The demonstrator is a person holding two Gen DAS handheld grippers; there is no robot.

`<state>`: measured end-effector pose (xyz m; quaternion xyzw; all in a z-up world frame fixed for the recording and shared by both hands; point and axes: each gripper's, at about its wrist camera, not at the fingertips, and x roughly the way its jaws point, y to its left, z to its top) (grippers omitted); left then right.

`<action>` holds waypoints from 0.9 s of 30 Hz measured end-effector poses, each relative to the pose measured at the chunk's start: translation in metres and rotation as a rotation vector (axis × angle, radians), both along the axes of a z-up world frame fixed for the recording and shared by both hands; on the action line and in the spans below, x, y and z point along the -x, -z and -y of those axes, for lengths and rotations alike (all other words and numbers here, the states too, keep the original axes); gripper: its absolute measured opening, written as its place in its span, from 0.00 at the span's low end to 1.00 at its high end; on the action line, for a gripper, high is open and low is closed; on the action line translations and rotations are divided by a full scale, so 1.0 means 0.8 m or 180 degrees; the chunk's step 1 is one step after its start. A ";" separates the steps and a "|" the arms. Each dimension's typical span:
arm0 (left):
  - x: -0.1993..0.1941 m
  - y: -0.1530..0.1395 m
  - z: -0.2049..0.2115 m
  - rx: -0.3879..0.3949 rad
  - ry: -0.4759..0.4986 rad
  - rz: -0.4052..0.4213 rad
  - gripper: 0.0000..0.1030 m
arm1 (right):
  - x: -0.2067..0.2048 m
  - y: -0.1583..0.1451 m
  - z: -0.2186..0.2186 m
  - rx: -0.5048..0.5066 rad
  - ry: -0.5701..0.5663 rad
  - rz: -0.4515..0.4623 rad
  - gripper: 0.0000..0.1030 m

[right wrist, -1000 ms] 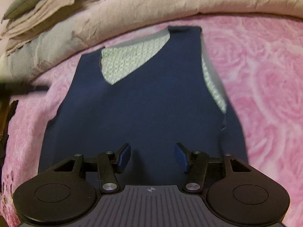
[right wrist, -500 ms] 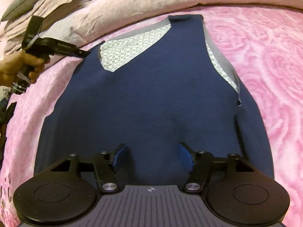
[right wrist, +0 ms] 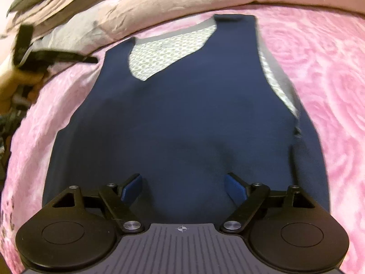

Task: Fold clothes

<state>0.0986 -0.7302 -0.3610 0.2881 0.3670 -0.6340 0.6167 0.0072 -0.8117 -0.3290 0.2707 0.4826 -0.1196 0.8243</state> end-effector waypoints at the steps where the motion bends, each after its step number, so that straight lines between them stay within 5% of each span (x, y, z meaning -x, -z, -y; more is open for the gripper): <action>1: 0.002 -0.004 -0.016 0.0003 -0.0003 -0.0038 0.15 | 0.006 -0.001 0.003 -0.0010 0.0045 -0.0001 0.80; 4: 0.019 -0.014 -0.063 -0.0030 0.0023 -0.0085 0.17 | 0.032 -0.010 0.008 0.0159 0.0150 -0.0115 0.80; 9: 0.060 -0.021 -0.154 -0.0182 0.0139 -0.0127 0.19 | 0.110 -0.017 0.035 0.0541 0.0992 -0.0656 0.80; 19: 0.165 -0.037 -0.288 -0.0423 0.0568 -0.0338 0.24 | 0.260 -0.059 -0.047 0.0299 0.1444 -0.0622 0.80; 22: 0.214 -0.037 -0.308 -0.0474 0.0925 -0.0411 0.24 | 0.306 -0.062 -0.093 0.0145 0.1603 -0.0623 0.78; 24: 0.249 -0.040 -0.311 -0.0456 0.1217 -0.0405 0.24 | 0.334 -0.060 -0.117 0.0014 0.1724 -0.0662 0.63; 27: 0.296 -0.050 -0.298 -0.0342 0.1588 -0.0332 0.24 | 0.373 -0.059 -0.147 -0.0155 0.1799 -0.0674 0.62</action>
